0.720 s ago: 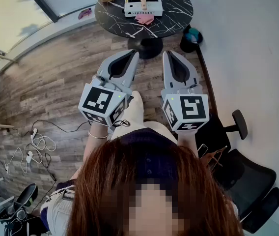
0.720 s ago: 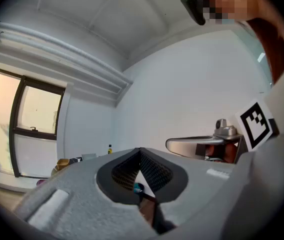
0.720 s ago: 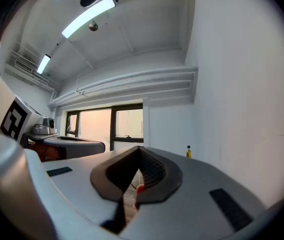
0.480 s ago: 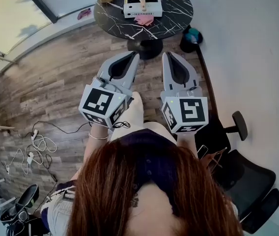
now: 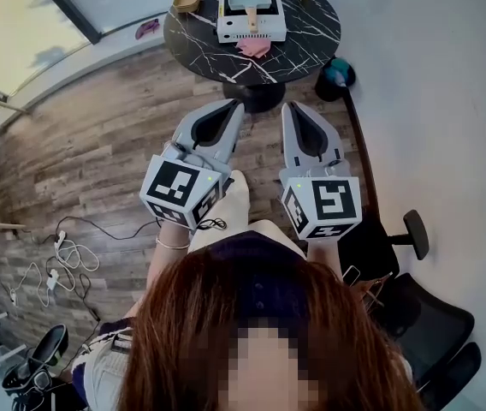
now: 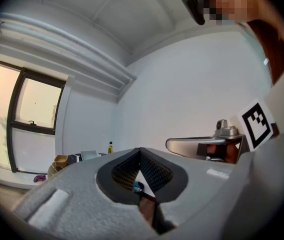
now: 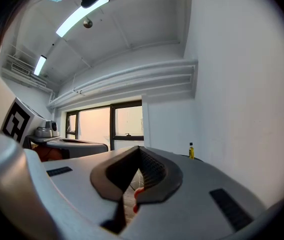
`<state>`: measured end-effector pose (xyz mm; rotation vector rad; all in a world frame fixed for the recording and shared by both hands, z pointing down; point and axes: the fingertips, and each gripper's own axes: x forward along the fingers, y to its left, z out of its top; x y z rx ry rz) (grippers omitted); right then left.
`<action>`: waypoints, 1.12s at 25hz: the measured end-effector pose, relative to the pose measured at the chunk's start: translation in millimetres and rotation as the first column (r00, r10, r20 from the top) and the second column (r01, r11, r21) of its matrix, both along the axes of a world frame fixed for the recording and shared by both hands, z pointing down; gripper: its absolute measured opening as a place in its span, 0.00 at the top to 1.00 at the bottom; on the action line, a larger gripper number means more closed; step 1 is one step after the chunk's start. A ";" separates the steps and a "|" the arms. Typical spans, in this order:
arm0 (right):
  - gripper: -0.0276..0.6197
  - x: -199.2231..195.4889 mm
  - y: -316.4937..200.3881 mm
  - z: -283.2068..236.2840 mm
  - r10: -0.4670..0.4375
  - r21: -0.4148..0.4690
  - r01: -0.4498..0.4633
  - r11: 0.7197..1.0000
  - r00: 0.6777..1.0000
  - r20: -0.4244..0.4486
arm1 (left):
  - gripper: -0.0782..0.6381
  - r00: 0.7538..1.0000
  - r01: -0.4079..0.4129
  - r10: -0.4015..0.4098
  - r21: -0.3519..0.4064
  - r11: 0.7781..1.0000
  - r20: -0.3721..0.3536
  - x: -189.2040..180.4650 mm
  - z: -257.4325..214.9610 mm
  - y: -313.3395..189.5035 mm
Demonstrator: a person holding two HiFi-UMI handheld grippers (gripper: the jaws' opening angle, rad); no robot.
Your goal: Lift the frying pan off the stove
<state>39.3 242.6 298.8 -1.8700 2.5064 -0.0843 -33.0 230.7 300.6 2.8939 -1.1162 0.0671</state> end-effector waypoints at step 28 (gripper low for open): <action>0.94 19.9 -141.6 18.0 0.027 -0.077 -0.027 0.997 1.000 0.001 | 0.87 1.000 0.028 -0.029 -0.031 0.999 -0.011 3.5 6.6 -143.8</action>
